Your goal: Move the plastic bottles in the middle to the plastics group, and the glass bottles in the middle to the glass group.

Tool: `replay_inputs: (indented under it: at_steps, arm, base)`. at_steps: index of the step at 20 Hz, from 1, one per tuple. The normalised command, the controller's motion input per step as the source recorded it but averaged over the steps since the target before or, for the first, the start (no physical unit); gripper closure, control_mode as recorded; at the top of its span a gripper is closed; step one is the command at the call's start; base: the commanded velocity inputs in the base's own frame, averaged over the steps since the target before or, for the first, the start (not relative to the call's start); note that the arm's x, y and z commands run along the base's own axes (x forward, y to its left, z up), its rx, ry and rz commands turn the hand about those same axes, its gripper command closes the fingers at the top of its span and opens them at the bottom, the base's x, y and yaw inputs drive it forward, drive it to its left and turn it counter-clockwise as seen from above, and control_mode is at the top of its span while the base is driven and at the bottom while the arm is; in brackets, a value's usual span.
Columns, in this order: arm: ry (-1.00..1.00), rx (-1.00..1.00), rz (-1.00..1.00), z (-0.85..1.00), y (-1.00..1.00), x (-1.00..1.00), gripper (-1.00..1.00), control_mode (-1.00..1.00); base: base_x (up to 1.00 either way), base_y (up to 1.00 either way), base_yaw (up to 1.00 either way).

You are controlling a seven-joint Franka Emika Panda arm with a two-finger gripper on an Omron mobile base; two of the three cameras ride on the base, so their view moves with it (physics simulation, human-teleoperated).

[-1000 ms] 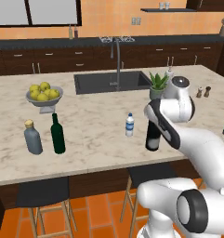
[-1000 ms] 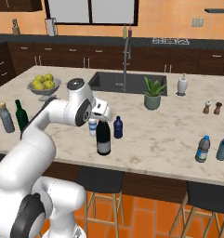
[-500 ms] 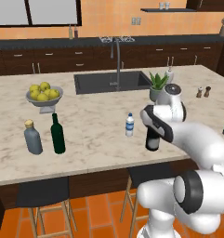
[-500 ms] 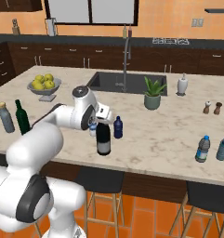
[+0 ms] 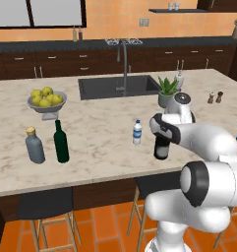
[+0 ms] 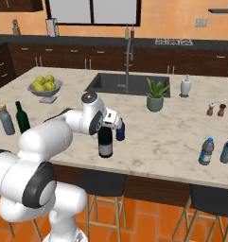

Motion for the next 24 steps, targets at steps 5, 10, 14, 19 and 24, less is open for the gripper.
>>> replay_inputs:
  at_steps: [5, 10, 14, 19, 24]
  arm:
    - [0.0, 0.0, 0.0, -0.07, 0.0, 0.07, -1.0, -1.0]
    - [0.0, 0.0, 0.0, 0.0, 0.0, 0.0, 1.0, -1.0]
    - [-0.01, 0.0, -0.01, 0.0, 0.0, -0.21, 1.0, -1.0]
    - [-0.19, 0.0, 0.02, 0.19, 0.48, -0.8, 1.0, -1.0]
    - [-0.07, 0.0, 0.14, 0.48, 1.0, -0.14, 1.0, -1.0]
  base:
    - [0.0, 0.0, 0.0]
    - [0.0, 0.0, 0.0]
    - [0.0, 0.0, 0.0]
    - [0.0, 0.0, 0.0]
    - [0.0, 0.0, 0.0]
